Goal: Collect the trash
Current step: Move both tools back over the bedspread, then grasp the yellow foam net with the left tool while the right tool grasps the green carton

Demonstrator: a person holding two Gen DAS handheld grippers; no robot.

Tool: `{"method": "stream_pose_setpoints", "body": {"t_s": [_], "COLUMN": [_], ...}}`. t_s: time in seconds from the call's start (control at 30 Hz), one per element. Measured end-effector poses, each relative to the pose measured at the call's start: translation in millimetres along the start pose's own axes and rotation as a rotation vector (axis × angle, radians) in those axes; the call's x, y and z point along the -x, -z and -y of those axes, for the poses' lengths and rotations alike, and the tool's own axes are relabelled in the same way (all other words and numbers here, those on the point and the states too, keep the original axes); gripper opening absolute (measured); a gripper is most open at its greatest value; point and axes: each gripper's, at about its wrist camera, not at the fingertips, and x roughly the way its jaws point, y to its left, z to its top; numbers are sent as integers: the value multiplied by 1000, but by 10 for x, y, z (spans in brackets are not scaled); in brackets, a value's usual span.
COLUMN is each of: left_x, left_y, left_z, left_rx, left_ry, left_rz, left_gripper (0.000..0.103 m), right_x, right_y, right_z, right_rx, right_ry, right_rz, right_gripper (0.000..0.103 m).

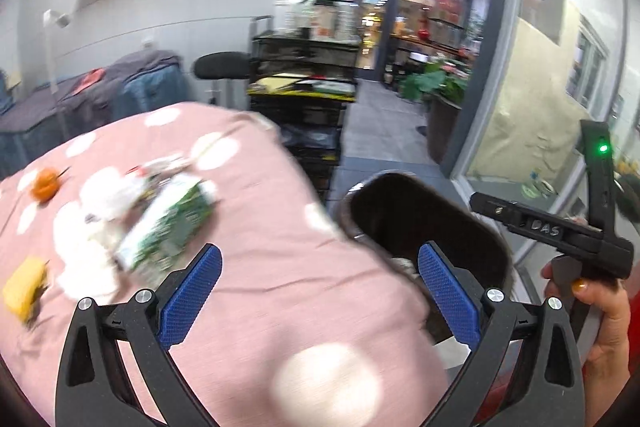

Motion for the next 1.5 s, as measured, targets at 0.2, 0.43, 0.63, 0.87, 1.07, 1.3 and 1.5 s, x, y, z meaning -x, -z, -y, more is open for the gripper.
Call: {"method": "stream_pose_setpoints", "body": {"t_s": [0.2, 0.43, 0.63, 0.87, 1.07, 1.3, 1.5], "left_x": [285, 640, 856, 774, 522, 281, 142], "left_y": [192, 468, 697, 699, 554, 497, 536], "left_z": [-502, -1068, -1722, -2255, -2556, -2797, -2882], "left_rx": [41, 75, 207, 186, 164, 192, 228], "left_ry": [-140, -323, -406, -484, -445, -414, -407], "left_rz": [-6, -16, -48, -82, -134, -186, -212], "left_gripper": [97, 97, 97, 97, 93, 81, 61], "right_x": [-136, -266, -337, -491, -943, -1533, -1803], "right_y": [84, 223, 377, 442, 216, 177, 190], "right_z": [-670, -1455, -2032, -2523, -2561, -2636, -2774], "right_rx": [122, 265, 373, 436, 230, 49, 28], "right_ry": [-124, -266, -386, -429, -404, -342, -281], "right_rz": [-41, -98, -169, -243, -319, -435, -457], "right_gripper": [92, 92, 92, 92, 92, 90, 72]}}
